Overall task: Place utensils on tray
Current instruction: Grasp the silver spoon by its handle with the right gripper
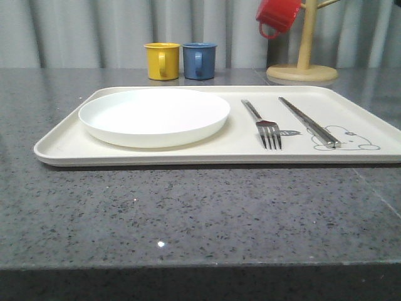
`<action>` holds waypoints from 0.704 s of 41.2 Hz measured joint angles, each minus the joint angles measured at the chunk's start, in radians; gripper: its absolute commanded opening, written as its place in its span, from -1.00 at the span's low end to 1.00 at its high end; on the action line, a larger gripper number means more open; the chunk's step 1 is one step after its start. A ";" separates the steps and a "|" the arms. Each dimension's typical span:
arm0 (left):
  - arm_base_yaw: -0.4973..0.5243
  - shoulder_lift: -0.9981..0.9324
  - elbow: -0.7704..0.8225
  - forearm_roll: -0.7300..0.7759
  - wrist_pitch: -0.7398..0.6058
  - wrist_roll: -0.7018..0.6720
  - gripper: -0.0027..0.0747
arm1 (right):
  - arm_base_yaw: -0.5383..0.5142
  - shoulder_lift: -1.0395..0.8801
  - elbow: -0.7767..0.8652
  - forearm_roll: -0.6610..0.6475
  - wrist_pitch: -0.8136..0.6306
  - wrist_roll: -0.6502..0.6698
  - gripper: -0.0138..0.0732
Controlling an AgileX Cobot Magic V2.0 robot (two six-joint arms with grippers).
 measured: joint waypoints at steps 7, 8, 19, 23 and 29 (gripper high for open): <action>0.000 0.000 0.000 0.000 0.000 0.000 -0.98 | -0.113 0.022 0.000 0.033 0.000 -0.086 0.07; 0.000 0.000 0.000 0.000 0.000 0.000 -0.98 | -0.126 0.025 0.000 0.038 0.000 -0.093 0.07; 0.000 0.000 0.000 0.000 0.000 0.000 -0.98 | -0.192 0.120 0.000 0.051 -0.024 -0.135 0.07; 0.000 0.000 0.000 0.000 0.000 0.000 -0.98 | -0.196 0.147 0.000 0.051 -0.053 -0.137 0.07; 0.000 0.000 0.000 0.000 0.000 0.000 -0.98 | -0.198 0.178 0.000 0.053 -0.077 -0.137 0.07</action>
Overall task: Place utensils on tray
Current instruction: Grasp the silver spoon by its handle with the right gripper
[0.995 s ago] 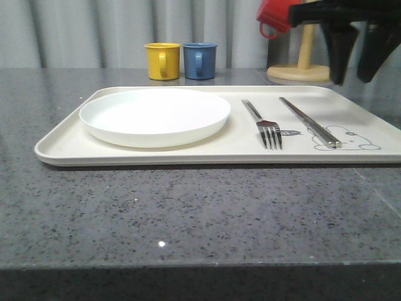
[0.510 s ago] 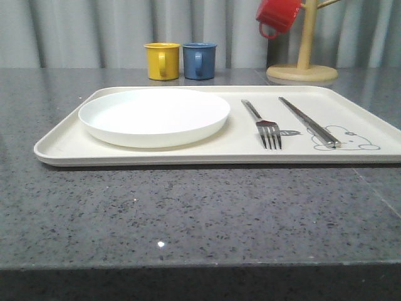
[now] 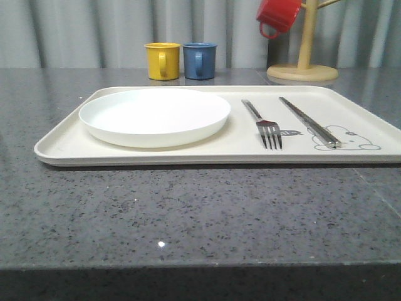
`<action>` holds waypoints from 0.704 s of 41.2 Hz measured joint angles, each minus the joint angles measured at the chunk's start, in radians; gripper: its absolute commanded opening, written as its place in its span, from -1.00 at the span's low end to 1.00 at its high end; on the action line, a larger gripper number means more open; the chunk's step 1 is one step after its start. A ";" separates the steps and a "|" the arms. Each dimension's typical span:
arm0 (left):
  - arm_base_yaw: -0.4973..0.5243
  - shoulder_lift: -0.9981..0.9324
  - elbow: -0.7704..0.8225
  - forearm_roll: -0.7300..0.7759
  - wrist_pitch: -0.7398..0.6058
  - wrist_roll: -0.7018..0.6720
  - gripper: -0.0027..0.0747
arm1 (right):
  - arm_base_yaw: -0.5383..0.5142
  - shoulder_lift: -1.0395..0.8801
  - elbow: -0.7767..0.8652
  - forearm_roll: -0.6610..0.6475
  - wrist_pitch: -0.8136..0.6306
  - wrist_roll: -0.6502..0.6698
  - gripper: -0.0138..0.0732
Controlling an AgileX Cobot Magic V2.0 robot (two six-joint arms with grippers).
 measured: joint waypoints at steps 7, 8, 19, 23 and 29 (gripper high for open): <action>0.000 0.000 0.000 0.000 0.000 0.000 -0.98 | 0.000 0.025 -0.002 0.001 -0.010 -0.002 0.05; 0.000 0.000 0.000 0.000 0.000 0.000 -0.98 | 0.000 0.025 -0.002 0.001 -0.010 -0.002 0.03; 0.000 0.000 0.000 0.000 0.000 0.000 -0.98 | 0.000 0.025 -0.002 0.001 -0.010 -0.002 -0.48; 0.000 0.000 0.000 0.000 0.000 0.000 -0.98 | 0.000 0.025 -0.002 -0.003 -0.006 -0.002 -0.65; 0.000 0.000 0.000 0.000 0.000 0.000 -0.98 | 0.000 0.025 -0.002 -0.016 0.004 -0.002 -0.75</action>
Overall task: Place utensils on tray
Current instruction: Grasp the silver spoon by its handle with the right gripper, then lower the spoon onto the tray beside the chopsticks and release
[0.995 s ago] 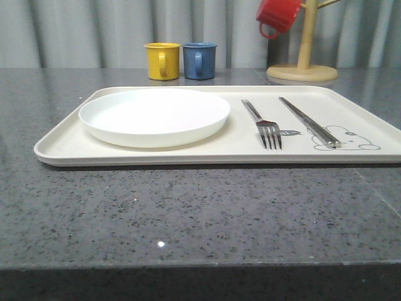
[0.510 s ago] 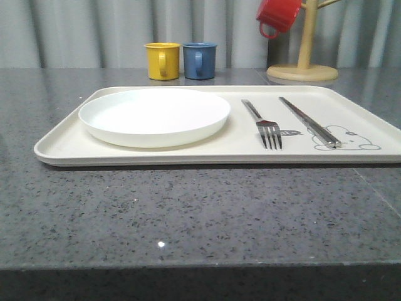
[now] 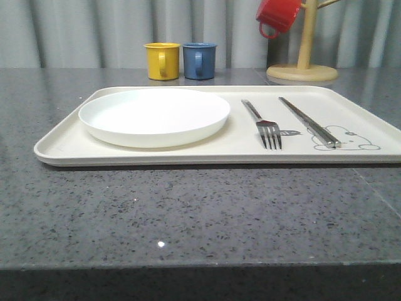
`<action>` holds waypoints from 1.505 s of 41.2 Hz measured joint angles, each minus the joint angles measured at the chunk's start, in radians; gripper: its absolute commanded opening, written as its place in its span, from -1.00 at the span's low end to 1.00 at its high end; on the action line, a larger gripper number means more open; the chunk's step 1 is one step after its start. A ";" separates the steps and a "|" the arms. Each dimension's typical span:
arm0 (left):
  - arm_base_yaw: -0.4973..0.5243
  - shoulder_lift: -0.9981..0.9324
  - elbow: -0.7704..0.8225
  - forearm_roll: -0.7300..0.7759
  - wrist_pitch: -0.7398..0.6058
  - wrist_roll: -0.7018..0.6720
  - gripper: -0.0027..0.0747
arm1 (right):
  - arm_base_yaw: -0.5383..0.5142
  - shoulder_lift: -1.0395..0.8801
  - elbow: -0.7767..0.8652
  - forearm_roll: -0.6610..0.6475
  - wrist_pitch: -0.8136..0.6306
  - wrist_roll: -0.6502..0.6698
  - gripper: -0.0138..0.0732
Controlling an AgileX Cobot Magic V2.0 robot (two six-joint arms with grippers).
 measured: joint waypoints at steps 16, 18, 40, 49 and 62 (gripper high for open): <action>0.000 0.000 0.000 0.000 0.000 0.000 -0.98 | 0.000 -0.058 0.000 -0.010 0.023 0.000 -0.75; 0.000 0.000 0.000 0.000 0.000 0.000 -0.98 | 0.000 -0.080 0.000 -0.008 0.033 0.000 -0.75; 0.000 0.000 0.000 0.000 -0.001 0.000 -0.98 | 0.195 -0.173 -0.001 0.045 0.077 0.044 -0.75; 0.000 0.000 0.000 0.000 -0.001 0.000 -0.98 | 0.357 -0.173 -0.001 0.078 0.077 0.134 -0.75; 0.000 0.000 0.000 0.000 -0.001 0.000 -0.98 | 0.433 -0.173 -0.001 0.102 0.077 0.218 -0.75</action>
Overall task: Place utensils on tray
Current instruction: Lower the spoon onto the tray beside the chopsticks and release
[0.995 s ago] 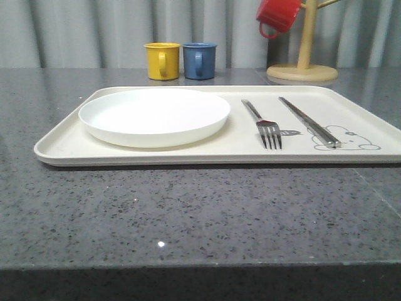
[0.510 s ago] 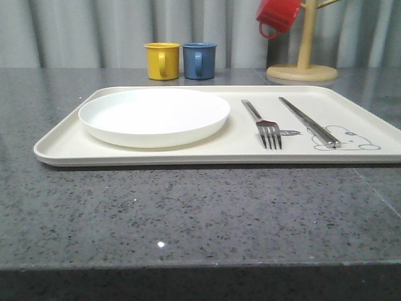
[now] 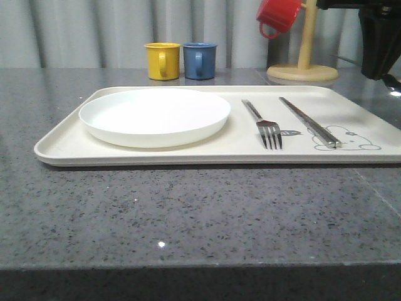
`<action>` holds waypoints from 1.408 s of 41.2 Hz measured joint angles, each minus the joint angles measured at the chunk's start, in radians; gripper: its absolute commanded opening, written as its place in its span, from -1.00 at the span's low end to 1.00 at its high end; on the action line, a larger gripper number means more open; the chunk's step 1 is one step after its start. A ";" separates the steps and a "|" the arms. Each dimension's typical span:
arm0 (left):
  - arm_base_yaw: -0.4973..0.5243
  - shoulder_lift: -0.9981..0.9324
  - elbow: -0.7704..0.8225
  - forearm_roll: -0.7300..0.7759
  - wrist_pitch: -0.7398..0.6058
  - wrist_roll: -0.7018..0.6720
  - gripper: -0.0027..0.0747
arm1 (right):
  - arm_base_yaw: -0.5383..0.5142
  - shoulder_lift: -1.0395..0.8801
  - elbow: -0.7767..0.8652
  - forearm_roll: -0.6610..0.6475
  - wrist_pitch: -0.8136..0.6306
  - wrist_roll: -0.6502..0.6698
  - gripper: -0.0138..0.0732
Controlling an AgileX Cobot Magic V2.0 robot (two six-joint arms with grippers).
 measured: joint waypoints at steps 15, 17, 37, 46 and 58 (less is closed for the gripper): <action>0.000 0.000 0.000 0.000 0.000 0.000 -0.98 | 0.000 0.078 0.000 0.044 0.001 0.004 -0.75; 0.000 0.000 0.000 0.000 0.000 0.000 -0.98 | 0.000 0.094 0.000 0.046 0.001 0.007 -0.75; 0.000 0.000 0.000 0.000 0.000 0.000 -0.98 | 0.000 0.140 0.000 0.052 -0.001 0.009 -0.18; 0.000 0.000 0.000 0.000 0.000 0.000 -0.98 | 0.000 0.135 0.000 0.053 -0.001 0.009 -0.14; 0.000 0.000 0.000 0.000 0.000 0.000 -0.98 | 0.000 -0.016 0.000 0.053 -0.001 -0.013 -0.15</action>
